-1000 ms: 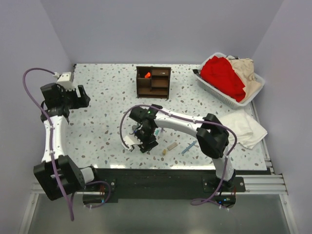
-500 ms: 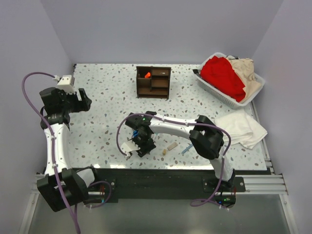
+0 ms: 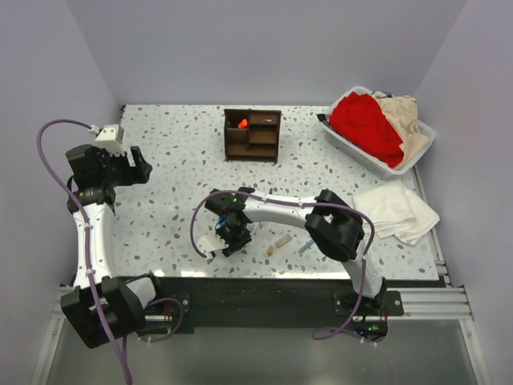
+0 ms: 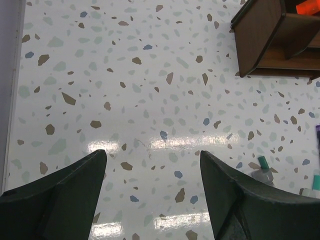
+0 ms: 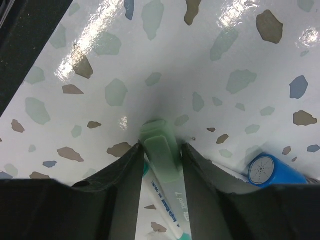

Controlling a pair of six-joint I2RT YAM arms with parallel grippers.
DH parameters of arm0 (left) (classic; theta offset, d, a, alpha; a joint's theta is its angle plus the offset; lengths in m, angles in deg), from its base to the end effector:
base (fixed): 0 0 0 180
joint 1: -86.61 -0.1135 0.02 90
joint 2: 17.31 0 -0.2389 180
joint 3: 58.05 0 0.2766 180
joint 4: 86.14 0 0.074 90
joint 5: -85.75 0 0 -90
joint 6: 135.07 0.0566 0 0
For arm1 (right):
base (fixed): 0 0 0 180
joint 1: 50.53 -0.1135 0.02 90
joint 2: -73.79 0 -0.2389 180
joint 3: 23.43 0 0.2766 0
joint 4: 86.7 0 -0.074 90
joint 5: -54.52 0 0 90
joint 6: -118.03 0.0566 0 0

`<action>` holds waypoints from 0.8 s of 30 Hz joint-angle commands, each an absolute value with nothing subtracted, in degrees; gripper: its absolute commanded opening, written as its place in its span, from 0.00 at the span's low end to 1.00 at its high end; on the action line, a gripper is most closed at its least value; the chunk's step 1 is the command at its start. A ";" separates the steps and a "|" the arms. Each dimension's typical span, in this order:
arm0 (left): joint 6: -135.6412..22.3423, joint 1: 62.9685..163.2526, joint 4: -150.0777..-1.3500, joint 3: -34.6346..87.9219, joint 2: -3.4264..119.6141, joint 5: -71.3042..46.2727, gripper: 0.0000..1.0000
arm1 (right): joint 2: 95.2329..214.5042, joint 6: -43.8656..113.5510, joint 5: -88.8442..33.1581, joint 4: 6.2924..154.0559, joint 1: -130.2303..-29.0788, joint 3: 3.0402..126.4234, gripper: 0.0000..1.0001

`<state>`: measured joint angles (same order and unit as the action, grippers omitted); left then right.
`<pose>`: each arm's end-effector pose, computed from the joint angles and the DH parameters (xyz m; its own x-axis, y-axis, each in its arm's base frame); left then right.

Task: Sort the stationery into containers
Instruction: Pick up the pen from the center of the board.

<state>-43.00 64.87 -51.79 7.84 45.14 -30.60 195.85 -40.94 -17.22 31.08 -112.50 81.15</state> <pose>0.2811 0.0850 0.2778 -0.4761 -0.1550 -0.8657 0.0390 0.9797 -0.1969 0.1881 0.3910 0.1072 0.6411 -0.6820 -0.3519 -0.7418 -0.6682 -0.0563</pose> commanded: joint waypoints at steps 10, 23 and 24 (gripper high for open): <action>-43.93 64.55 -54.80 8.26 47.28 -34.66 0.80 | 189.63 -37.28 -22.30 26.55 -110.21 88.56 0.00; -46.65 64.72 -61.56 12.05 54.93 -42.39 0.79 | 196.57 13.06 -17.20 61.14 -85.18 120.85 0.00; -46.74 64.64 -62.00 11.87 55.19 -42.75 0.79 | 198.14 16.65 -17.99 63.43 -84.72 121.37 0.00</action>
